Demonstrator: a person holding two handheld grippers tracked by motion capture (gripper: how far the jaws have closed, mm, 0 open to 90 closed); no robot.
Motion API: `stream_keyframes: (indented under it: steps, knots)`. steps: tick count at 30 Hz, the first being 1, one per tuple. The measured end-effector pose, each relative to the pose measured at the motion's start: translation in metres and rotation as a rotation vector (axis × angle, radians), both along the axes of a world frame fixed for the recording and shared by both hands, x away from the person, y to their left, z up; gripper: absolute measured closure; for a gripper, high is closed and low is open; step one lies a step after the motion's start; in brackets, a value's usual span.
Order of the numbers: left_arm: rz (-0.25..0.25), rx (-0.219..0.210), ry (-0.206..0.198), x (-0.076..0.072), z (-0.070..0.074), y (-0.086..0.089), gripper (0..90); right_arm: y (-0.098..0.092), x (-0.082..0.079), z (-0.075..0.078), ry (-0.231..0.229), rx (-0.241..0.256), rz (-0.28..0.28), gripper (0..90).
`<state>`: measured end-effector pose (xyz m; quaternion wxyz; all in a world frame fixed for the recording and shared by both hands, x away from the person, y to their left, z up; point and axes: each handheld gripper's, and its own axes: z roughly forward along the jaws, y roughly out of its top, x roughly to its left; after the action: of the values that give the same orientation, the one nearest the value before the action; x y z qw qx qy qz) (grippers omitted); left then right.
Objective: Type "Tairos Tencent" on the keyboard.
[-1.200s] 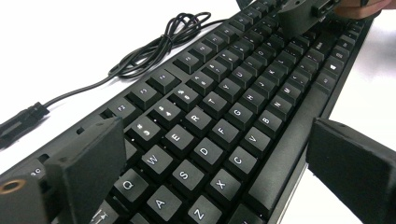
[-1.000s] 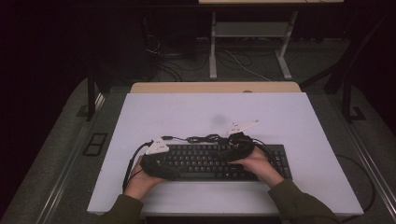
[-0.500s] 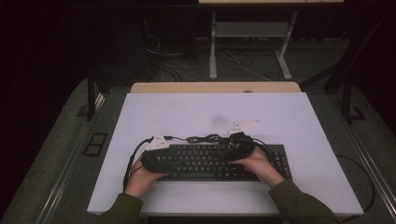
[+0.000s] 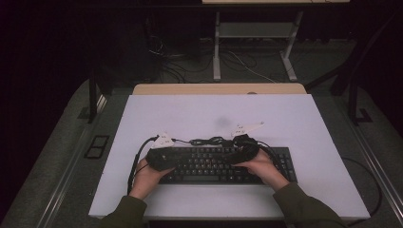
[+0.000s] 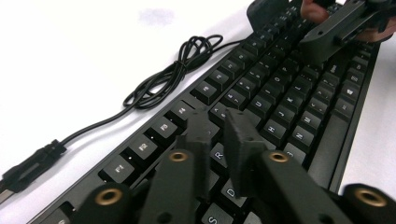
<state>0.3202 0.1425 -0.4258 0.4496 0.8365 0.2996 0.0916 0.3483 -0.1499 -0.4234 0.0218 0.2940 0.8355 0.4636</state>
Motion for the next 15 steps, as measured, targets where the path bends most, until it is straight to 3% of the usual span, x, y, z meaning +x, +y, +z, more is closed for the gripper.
stream_keyframes:
  steps: [3,15]
  knots:
    - [0.000,0.018,0.014,0.0011,-0.0008,-0.0027,88.5,0.0001,-0.0001,-0.0001,-0.002,-0.002,0.001,31.0]
    - [-0.013,0.047,0.046,0.0039,-0.0064,-0.0103,88.6,0.0017,-0.0005,-0.0009,0.002,-0.003,0.006,31.0]
